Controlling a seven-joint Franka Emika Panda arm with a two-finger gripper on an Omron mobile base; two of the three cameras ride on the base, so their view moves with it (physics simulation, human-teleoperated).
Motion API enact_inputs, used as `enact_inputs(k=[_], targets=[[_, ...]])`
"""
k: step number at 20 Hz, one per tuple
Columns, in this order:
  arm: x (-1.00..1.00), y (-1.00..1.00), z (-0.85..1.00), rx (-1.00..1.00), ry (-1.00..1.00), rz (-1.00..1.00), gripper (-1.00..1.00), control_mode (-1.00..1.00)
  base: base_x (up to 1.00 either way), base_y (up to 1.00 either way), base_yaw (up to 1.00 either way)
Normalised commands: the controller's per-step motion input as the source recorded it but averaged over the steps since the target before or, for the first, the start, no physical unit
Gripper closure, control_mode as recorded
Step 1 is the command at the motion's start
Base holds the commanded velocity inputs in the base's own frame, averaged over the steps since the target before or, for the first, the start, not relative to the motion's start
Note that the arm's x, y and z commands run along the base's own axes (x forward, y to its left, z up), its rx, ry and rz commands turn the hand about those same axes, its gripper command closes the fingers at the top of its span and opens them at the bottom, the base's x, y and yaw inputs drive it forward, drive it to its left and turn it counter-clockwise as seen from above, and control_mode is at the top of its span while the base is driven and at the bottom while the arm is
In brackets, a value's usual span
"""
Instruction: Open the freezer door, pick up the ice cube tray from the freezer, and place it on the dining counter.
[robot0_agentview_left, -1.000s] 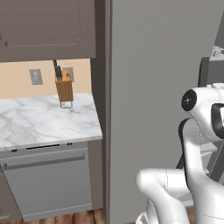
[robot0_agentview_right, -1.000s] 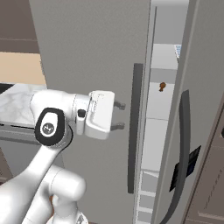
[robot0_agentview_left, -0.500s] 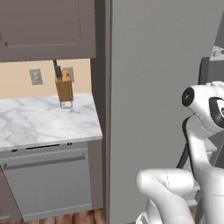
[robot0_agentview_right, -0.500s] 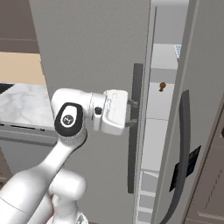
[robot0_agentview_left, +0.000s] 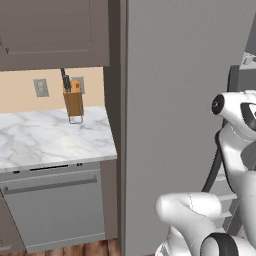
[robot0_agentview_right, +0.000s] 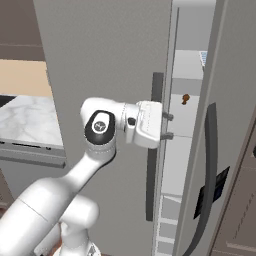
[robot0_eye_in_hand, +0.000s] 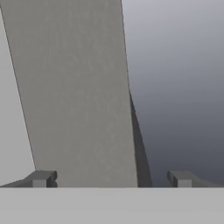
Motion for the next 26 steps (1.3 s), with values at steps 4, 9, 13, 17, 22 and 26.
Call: enact_inputs(k=[4, 9, 13, 17, 22, 26], targets=[[0.27, -0.35, -0.21, 0.00, 0.00, -0.01, -1.00, -1.00, 0.00, 0.00, 0.00], [0.23, -0.34, -0.19, 0.00, 0.00, -0.02, -1.00, -1.00, 0.00, 0.00, 0.00], [0.19, -0.32, -0.18, 0.00, 0.00, -0.02, -1.00, -1.00, 0.00, 0.00, 0.00], [0.10, -0.33, -0.01, 0.00, 0.05, 0.00, -1.00, -1.00, 0.00, 0.00, 0.00], [0.03, -0.32, 0.00, 0.00, 0.08, 0.00, -1.00, -1.00, 0.00, 0.00, 0.00], [0.00, -0.34, 0.00, 0.00, 0.10, 0.00, -1.00, -1.00, 0.00, 0.00, 0.00]])
